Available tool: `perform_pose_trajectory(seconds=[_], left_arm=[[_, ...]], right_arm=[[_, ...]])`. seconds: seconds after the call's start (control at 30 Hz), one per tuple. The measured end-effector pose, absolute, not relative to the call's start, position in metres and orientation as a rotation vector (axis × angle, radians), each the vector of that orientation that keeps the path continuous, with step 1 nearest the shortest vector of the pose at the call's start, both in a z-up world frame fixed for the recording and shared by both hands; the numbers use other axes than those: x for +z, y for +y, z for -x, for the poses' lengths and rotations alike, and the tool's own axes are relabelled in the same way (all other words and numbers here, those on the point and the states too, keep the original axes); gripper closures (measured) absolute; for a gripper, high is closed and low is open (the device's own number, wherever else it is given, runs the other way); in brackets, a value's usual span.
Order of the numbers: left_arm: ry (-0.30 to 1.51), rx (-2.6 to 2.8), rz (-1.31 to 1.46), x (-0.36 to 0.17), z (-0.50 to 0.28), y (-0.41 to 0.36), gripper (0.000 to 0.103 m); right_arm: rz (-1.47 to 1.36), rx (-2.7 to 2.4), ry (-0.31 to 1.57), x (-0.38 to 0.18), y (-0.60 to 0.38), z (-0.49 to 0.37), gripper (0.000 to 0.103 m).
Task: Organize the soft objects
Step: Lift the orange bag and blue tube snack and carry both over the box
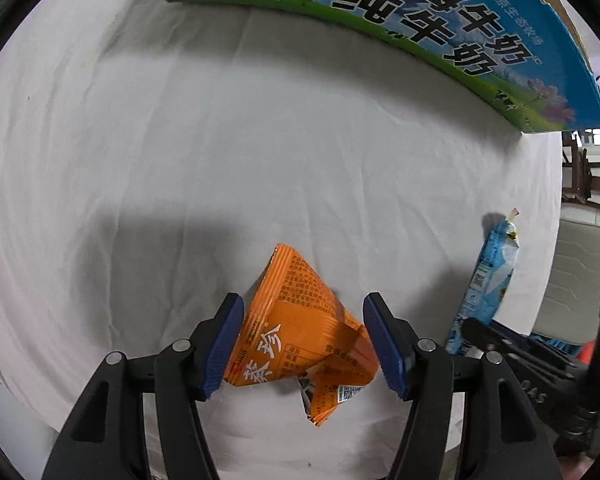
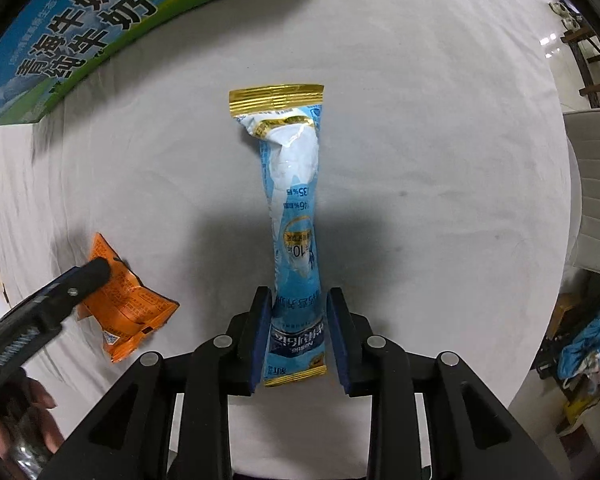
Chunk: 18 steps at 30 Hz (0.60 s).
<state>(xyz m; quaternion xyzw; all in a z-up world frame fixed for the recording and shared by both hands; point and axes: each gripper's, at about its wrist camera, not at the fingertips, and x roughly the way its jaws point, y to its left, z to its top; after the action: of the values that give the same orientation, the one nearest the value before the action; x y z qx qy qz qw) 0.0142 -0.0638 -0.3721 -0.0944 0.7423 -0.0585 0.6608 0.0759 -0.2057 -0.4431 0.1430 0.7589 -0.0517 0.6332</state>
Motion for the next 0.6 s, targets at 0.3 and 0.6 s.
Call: perform_pose_trajectory(seconds=[0.3, 0.6], left_arm=[[1.775, -0.118, 0.267, -0.399, -0.009, -0.072, 0.043], [1.69, -0.112, 0.139, -0.392, -0.004, -0.099, 0.062]], right_arm=[[-0.282, -0.115, 1.761, -0.457, -0.19, -0.074, 0.066], [-0.157, -0.137, 1.734, -0.455, -0.161, -0.068, 0.069]])
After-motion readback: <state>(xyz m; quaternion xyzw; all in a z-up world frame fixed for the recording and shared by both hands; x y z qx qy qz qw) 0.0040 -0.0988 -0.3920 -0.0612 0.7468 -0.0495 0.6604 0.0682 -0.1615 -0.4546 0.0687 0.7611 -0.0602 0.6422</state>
